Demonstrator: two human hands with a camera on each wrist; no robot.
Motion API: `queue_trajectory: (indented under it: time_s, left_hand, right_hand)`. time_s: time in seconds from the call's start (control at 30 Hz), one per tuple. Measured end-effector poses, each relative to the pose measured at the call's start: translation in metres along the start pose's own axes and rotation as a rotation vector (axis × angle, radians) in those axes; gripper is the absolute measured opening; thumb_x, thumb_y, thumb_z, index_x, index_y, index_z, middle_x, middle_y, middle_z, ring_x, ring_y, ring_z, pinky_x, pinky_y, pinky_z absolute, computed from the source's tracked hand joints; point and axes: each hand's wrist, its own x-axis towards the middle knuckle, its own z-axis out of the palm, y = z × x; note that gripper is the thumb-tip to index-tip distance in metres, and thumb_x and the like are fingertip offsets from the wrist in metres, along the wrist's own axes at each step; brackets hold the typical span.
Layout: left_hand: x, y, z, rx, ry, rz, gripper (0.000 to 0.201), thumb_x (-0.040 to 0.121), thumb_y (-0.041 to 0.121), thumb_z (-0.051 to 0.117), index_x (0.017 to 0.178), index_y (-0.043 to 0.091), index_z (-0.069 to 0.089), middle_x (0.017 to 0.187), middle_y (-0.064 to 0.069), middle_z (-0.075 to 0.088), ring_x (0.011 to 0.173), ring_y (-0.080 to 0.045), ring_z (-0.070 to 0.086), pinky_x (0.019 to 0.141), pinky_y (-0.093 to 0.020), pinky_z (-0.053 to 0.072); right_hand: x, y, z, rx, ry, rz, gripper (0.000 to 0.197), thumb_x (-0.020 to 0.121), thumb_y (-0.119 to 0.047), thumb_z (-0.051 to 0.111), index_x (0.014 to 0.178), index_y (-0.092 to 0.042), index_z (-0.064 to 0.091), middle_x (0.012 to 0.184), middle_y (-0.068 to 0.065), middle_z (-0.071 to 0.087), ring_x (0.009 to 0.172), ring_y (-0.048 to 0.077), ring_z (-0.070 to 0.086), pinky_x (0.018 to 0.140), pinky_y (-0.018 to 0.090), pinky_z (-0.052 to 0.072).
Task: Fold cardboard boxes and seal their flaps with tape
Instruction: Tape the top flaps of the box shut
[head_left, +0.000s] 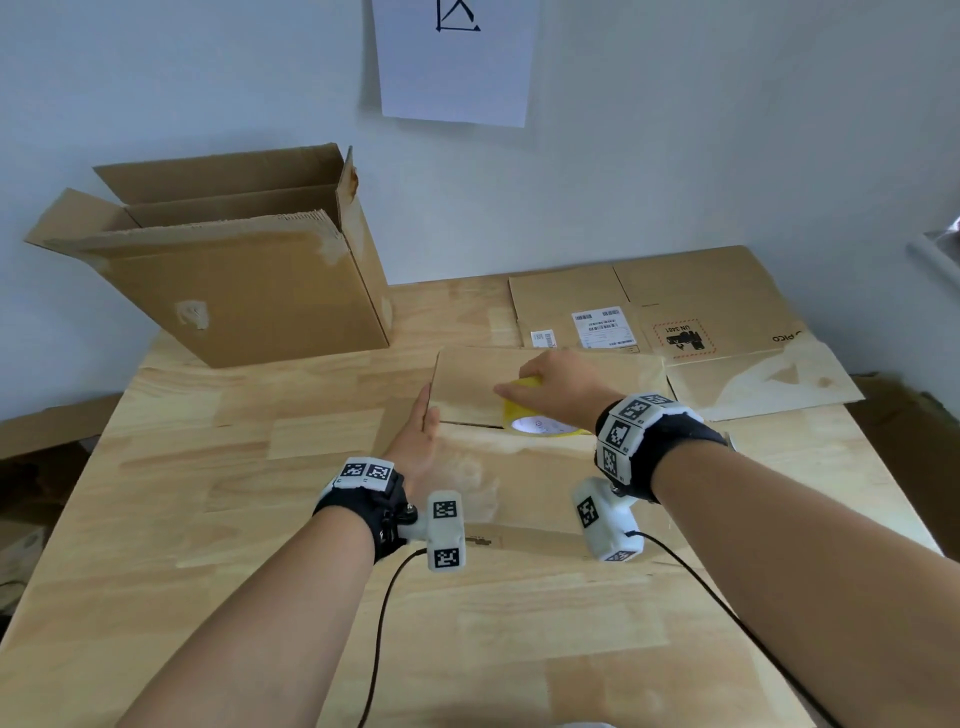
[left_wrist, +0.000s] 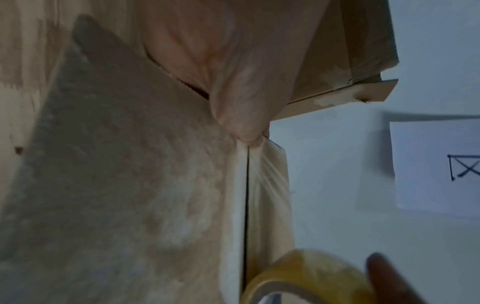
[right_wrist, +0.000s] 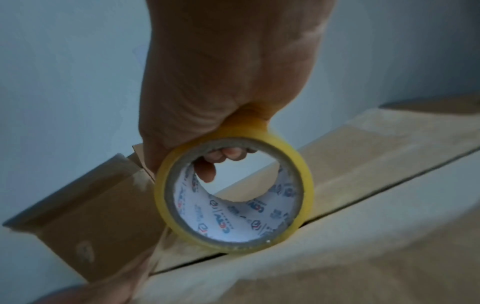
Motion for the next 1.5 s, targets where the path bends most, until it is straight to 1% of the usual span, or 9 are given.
queue_trajectory:
  time_s: [0.13,0.23,0.33,0.53,0.73,0.97,1.17,1.33,1.5]
  left_hand:
    - [-0.001,0.0,0.003,-0.003,0.011,0.026,0.055,0.103,0.038,0.023,0.152,0.031,0.0,0.159,0.006,0.007,0.145,-0.016,0.014,0.11,-0.025,0.016]
    - [0.003,-0.005,-0.003,0.054,0.066,0.035,0.061,0.102,0.036,0.034,0.152,0.026,0.002,0.159,0.003,0.006,0.146,-0.017,0.012,0.117,-0.034,0.015]
    - [0.006,-0.003,-0.006,0.27,0.172,0.145,0.058,0.101,0.026,0.041,0.151,0.017,0.013,0.159,-0.002,0.011,0.146,-0.017,0.011,0.119,-0.036,0.013]
    - [0.014,0.023,-0.016,0.662,0.088,0.263,0.07,0.093,0.005,0.048,0.151,0.023,0.013,0.16,0.001,-0.003,0.146,-0.021,0.01,0.116,-0.035,0.018]
    - [0.035,0.071,-0.027,1.21,-0.237,0.23,0.1,0.081,0.004,0.06,0.152,0.028,-0.007,0.157,0.01,-0.017,0.146,-0.017,-0.011,0.117,-0.046,-0.002]
    - [0.053,0.093,-0.021,1.335,-0.366,0.065,0.11,0.081,0.013,0.069,0.15,0.023,-0.016,0.158,0.006,-0.018,0.146,-0.027,-0.007,0.114,-0.046,0.017]
    - [0.06,0.091,-0.03,1.277,-0.388,0.1,0.118,0.074,0.012,0.076,0.151,0.027,-0.012,0.158,0.009,-0.008,0.145,-0.024,0.008,0.111,-0.035,0.027]
    - [0.057,0.086,-0.033,1.21,-0.419,0.104,0.118,0.073,0.013,0.077,0.151,0.026,-0.011,0.158,0.007,-0.007,0.145,-0.022,0.003,0.115,-0.042,0.024]
    - [0.046,0.092,-0.03,1.333,-0.414,0.088,0.121,0.072,0.029,0.076,0.15,0.026,-0.016,0.157,0.01,-0.017,0.146,-0.019,-0.014,0.114,-0.057,0.0]
  right_hand:
    - [-0.002,0.004,-0.003,-0.019,-0.016,0.041,0.04,0.087,-0.057,0.049,0.086,-0.02,0.066,0.074,-0.009,0.055,0.083,0.018,0.058,0.065,0.028,0.045]
    - [-0.007,0.002,0.001,-0.011,-0.014,0.082,0.051,0.087,-0.056,0.05,0.119,-0.019,0.063,0.113,0.001,0.063,0.103,0.023,0.059,0.082,0.033,0.05]
    - [-0.01,-0.001,0.001,-0.049,-0.021,0.08,0.052,0.088,-0.054,0.048,0.127,-0.021,0.058,0.123,0.003,0.061,0.108,0.023,0.059,0.079,0.03,0.047]
    - [-0.011,-0.004,0.0,-0.078,-0.048,0.088,0.052,0.087,-0.053,0.047,0.126,-0.021,0.059,0.119,0.004,0.062,0.104,0.024,0.059,0.073,0.028,0.044]
    - [-0.01,-0.006,-0.002,-0.078,-0.064,0.106,0.053,0.087,-0.051,0.048,0.13,-0.021,0.056,0.126,0.003,0.06,0.11,0.022,0.057,0.081,0.03,0.047]
    - [-0.008,-0.008,-0.004,-0.082,-0.085,0.136,0.05,0.088,-0.049,0.047,0.129,-0.022,0.056,0.123,0.002,0.06,0.109,0.022,0.058,0.082,0.031,0.047]
    - [-0.006,-0.009,-0.002,-0.102,-0.104,0.15,0.053,0.088,-0.052,0.047,0.131,-0.022,0.054,0.125,0.002,0.06,0.112,0.021,0.056,0.082,0.03,0.045]
    - [-0.005,-0.009,0.001,-0.099,-0.11,0.149,0.052,0.088,-0.051,0.046,0.13,-0.022,0.055,0.124,0.001,0.06,0.111,0.021,0.056,0.081,0.03,0.045]
    - [-0.004,-0.008,0.002,-0.106,-0.107,0.15,0.048,0.087,-0.05,0.047,0.122,-0.021,0.061,0.115,0.002,0.063,0.103,0.022,0.059,0.077,0.03,0.046]
